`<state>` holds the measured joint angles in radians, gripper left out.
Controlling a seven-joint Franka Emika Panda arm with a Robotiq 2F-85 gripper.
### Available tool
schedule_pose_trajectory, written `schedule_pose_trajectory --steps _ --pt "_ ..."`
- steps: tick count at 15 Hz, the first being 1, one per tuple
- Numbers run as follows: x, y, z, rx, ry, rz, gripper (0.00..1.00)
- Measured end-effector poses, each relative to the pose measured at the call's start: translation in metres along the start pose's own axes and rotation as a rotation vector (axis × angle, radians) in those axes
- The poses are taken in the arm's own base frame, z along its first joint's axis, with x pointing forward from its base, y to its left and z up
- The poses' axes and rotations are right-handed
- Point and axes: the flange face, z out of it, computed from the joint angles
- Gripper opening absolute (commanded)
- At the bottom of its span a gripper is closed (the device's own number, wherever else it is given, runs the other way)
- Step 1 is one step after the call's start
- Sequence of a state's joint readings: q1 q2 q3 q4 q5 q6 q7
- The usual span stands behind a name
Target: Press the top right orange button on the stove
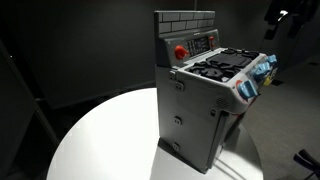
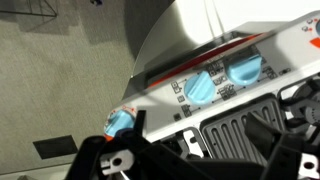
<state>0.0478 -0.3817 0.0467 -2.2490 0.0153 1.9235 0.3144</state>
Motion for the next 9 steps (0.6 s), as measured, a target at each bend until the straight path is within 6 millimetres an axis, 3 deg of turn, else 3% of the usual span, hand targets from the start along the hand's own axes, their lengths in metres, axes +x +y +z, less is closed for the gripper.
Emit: schedule_pose_trajectory --steps 5,9 --pt "-0.031 0.014 -0.017 -0.031 -0.065 -0.016 1.0" --pt "-0.034 0.018 -0.015 -0.037 -0.082 -0.021 1.0"
